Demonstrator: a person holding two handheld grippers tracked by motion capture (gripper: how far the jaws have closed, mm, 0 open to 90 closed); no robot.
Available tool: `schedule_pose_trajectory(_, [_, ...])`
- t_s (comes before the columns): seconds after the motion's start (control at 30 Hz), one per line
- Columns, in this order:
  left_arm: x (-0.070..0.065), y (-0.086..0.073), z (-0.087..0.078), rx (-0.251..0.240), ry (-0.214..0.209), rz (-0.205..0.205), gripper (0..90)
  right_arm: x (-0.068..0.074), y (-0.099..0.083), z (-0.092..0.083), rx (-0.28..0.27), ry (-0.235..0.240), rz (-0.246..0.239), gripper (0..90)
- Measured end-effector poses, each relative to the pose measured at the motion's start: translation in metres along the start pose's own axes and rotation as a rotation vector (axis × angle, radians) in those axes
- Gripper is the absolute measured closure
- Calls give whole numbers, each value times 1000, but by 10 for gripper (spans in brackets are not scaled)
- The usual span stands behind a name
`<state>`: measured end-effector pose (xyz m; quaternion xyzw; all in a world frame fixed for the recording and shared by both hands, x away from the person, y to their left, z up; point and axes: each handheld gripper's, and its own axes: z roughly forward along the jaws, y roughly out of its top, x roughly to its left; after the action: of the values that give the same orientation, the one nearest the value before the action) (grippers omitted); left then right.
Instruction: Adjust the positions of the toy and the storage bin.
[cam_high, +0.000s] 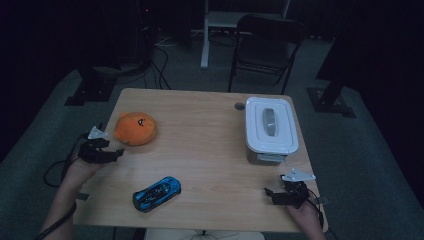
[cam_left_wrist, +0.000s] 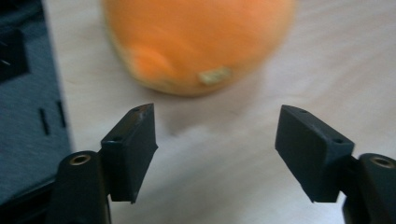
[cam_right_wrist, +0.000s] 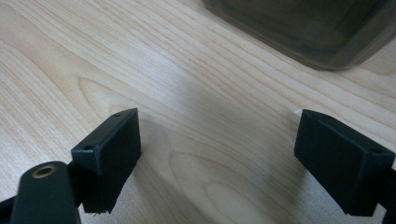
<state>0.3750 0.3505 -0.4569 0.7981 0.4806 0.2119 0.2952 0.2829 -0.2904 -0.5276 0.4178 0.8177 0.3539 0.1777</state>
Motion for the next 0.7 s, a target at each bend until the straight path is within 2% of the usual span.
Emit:
schedule_pose_trajectory(0.13, [16, 5, 10, 11, 16, -12, 327, 0, 0, 0, 0, 0, 0, 141])
schedule_pose_trajectory(0.23, [21, 7, 17, 17, 11, 6, 329, 0, 0, 0, 0, -1, 0, 141])
schedule_pose_trajectory(0.3, [24, 9, 23, 29, 39, 20, 350, 0, 0, 0, 0, -1, 0, 141])
schedule_pose_trajectory(0.37, [27, 10, 27, 41, 13, 10, 372, 0, 0, 0, 0, -1, 0, 141])
schedule_pose_trajectory(0.4, [28, 11, 30, 34, 29, 18, 375, 0, 0, 0, 0, -1, 1, 141])
schedule_pose_trajectory(0.47, [30, 11, 33, 35, 6, 4, 403, 0, 0, 0, 0, -3, 3, 142])
schedule_pose_trajectory(0.5, [30, 12, 36, 34, 30, 6, 403, 0, 0, 0, 0, -4, 3, 141])
schedule_pose_trajectory(0.63, [30, 14, 42, 39, 24, 8, 441, 0, 0, 0, -1, -5, 4, 142])
schedule_pose_trajectory(0.7, [28, 15, 42, 24, 21, 20, 504, 0, 0, 0, -1, -5, 4, 143])
